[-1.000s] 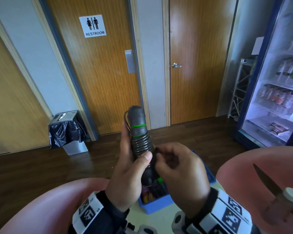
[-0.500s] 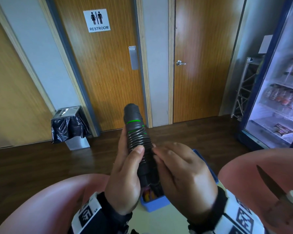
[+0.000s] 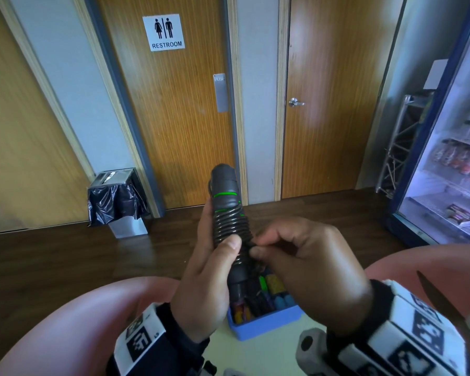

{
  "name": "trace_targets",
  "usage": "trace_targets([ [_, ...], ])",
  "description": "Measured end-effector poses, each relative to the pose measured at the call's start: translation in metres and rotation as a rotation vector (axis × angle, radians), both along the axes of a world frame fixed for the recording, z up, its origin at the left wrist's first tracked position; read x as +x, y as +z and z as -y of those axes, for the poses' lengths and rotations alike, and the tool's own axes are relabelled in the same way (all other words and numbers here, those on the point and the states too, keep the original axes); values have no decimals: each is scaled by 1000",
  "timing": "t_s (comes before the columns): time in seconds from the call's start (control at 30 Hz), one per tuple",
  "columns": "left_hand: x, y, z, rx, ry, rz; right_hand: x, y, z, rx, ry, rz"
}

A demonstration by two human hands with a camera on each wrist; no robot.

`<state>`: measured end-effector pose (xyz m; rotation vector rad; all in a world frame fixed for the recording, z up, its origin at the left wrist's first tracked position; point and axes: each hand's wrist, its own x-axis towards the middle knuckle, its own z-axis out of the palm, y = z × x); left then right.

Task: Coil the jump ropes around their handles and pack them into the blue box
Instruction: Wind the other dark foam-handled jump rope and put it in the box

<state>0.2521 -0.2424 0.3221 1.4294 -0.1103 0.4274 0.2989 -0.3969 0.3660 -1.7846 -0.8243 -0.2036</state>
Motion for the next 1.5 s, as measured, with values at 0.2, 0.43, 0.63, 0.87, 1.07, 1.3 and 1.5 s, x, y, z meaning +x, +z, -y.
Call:
trace_targets([
  [0.2,1,6,0,85,26,10,3,14,3,-49,62,-249],
  [0.43,4,4,2,133,29,26,2,11,3,76,103,-366],
  [0.63,5,-1,7,30,-21,3,4,-8,-2,183,90,-363],
  [0.87,8,-1,9,19,5,51,-1,-18,2,-93,-19,-111],
  [1.07,12,-1,13,50,35,55,-14,-26,-2,-340,-119,194],
  [1.3,12,-9,25,-115,-2,3,-16,-22,0,-47,-18,-144],
  [1.5,25,-12,25,-127,8,21,-9,-19,4,19,2,-283],
])
